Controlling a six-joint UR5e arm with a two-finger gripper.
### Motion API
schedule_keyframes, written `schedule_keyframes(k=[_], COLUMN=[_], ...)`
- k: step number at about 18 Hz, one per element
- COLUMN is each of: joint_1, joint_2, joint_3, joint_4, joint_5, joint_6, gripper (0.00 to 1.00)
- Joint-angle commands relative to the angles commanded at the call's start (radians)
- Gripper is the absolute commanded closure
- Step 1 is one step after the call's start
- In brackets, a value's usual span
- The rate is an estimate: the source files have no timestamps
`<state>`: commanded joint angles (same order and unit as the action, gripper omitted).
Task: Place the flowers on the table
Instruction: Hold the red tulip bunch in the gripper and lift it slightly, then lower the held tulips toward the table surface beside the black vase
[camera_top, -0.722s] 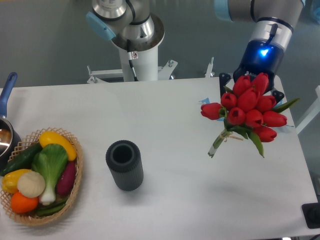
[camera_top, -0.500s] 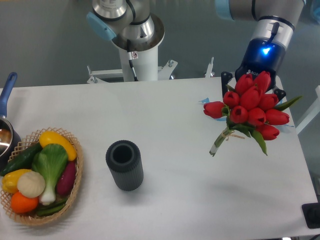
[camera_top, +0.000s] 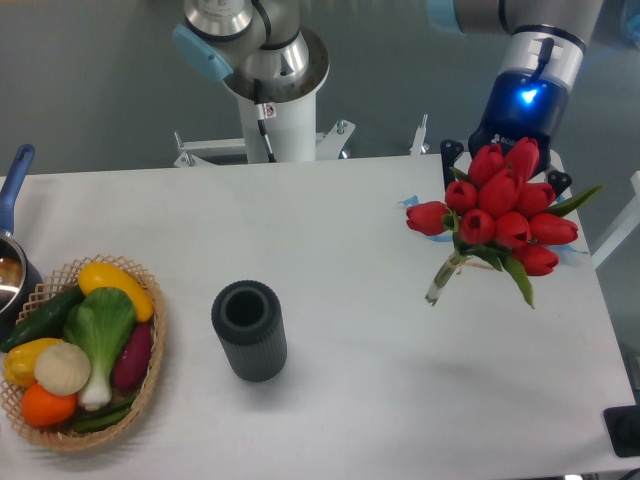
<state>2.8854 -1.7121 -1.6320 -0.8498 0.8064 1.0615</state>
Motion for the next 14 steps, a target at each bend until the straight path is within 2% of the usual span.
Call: schedule_keyframes(k=[2,9,12,14], joint_1=[-0.024,-0.121,-0.184,-0.242], joint_2=[0.008,-0.001,-0.044,-0.105], joint_3=[-0.023,-0.022,-0.025,-0.014], joint_4=[0.0,-0.003,-0.005,-0.002], joint_5=[0.081,0.43,0.592,0.723], joint_6=[0.002,0.024,0.072,0.078], gripper=[0.61,0.63,0.63,0.63])
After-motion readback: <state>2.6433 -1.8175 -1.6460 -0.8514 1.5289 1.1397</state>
